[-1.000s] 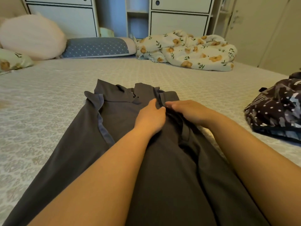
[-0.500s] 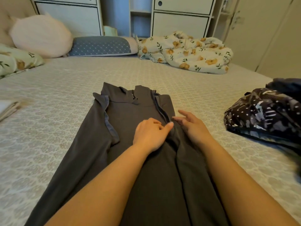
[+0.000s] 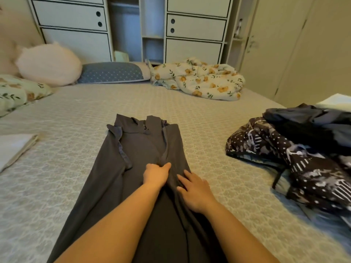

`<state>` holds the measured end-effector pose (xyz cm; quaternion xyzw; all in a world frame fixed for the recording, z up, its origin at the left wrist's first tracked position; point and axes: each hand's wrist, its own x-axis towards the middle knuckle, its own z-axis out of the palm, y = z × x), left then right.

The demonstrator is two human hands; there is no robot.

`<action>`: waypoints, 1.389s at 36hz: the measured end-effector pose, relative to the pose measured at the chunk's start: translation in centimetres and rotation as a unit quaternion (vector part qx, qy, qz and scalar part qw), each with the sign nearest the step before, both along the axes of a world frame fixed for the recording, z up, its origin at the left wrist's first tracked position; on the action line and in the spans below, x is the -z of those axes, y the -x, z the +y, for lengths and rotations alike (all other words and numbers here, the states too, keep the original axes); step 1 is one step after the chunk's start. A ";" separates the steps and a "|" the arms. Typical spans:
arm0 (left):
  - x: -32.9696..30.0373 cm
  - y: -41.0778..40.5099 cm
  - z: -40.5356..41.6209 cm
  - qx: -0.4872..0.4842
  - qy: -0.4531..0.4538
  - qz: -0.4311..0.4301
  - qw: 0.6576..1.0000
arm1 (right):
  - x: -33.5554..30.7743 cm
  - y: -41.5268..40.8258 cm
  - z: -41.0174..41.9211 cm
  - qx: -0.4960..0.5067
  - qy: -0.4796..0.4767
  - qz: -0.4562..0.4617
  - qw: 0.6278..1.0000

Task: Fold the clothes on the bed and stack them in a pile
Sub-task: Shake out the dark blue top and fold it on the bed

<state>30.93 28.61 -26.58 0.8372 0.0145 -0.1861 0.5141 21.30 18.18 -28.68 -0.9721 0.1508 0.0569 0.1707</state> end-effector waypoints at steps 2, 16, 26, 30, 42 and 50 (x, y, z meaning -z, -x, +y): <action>0.0 2.2 0.7 0.018 0.035 0.020 0.999 | 0.6 1.8 0.7 0.013 0.011 -0.030 0.999; -0.2 20.3 7.5 0.182 0.024 0.033 0.982 | -2.4 16.6 4.3 0.123 -0.302 -0.160 0.932; -0.2 27.6 10.4 0.075 0.056 -0.014 0.996 | -2.5 25.5 8.8 0.185 -0.384 -0.180 0.886; -0.1 29.2 11.4 -0.011 0.101 0.009 0.995 | -2.1 27.4 10.2 0.186 -0.345 -0.165 0.905; 2.7 32.4 14.7 0.138 0.056 -0.059 0.987 | -0.3 31.0 14.8 0.292 -0.216 -0.209 0.908; 3.8 33.3 18.7 0.177 -0.056 -0.199 0.962 | 0.8 32.9 16.4 0.246 -0.203 -0.111 0.941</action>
